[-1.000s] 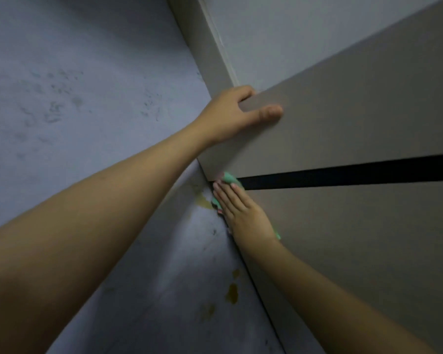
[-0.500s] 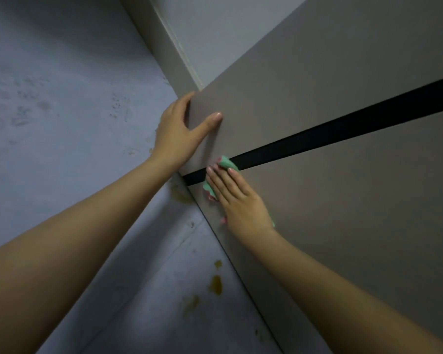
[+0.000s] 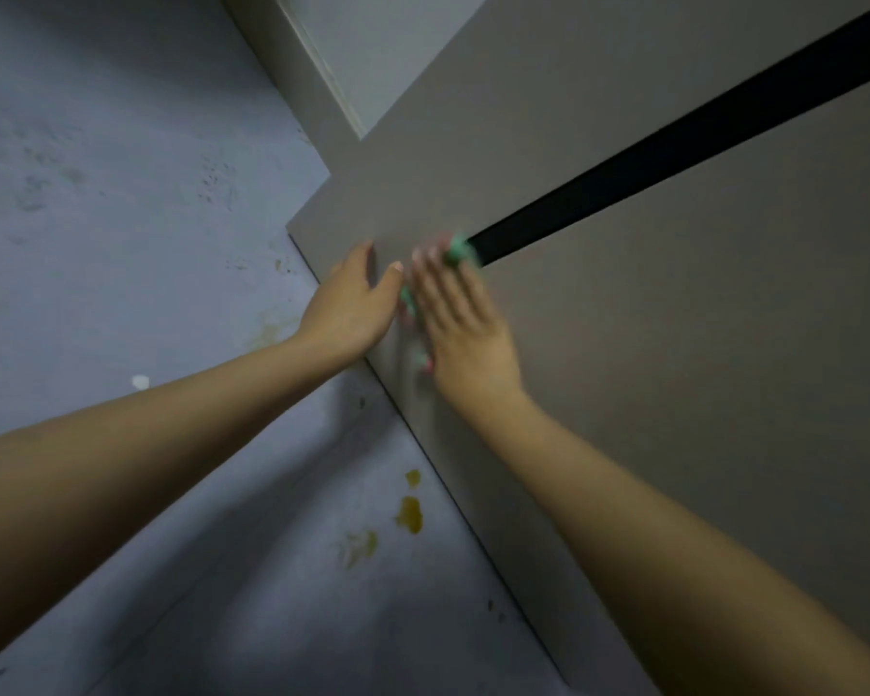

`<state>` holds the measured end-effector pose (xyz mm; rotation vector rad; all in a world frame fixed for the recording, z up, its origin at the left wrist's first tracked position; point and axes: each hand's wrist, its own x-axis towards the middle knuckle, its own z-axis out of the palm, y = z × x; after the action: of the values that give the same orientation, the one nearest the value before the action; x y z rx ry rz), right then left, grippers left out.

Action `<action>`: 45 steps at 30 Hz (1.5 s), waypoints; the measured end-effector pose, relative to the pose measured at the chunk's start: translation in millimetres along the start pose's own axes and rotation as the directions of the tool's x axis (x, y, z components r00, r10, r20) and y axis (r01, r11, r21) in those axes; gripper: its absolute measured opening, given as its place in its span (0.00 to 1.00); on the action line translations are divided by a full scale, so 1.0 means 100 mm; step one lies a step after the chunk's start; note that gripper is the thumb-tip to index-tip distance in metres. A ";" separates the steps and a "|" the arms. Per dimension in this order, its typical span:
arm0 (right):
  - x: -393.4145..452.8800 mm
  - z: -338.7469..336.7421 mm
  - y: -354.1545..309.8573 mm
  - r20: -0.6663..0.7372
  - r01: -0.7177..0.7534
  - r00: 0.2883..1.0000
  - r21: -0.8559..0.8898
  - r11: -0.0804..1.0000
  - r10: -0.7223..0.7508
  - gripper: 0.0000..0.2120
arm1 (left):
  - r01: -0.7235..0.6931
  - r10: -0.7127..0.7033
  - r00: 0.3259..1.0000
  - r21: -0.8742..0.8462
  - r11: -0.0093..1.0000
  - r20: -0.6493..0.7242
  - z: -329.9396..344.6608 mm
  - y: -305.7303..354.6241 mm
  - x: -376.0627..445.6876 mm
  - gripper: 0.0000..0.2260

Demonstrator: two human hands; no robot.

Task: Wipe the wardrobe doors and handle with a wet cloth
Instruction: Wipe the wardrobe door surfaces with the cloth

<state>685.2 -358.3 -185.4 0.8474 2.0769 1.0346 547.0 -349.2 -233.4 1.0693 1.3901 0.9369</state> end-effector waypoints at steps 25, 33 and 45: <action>-1.51 0.61 -0.37 0.308 0.228 0.923 0.044 0.973 -0.231 0.46 | 0.005 -0.018 0.988 0.084 0.996 0.152 0.24 -0.05 -0.46 0.24; -0.99 0.67 -0.66 0.210 0.222 0.953 0.010 0.975 -0.219 0.27 | 0.004 -0.013 0.993 0.081 0.997 0.115 0.29 -0.16 -0.33 0.25; -2.51 1.02 -0.65 0.134 0.072 0.986 0.180 0.981 -0.097 0.34 | -0.015 0.001 0.977 0.064 0.998 0.212 0.84 -0.21 -0.68 0.29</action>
<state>892.4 -541.7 -220.5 0.8836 2.0840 0.7323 628.6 -423.0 -242.5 1.1895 1.2473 0.7630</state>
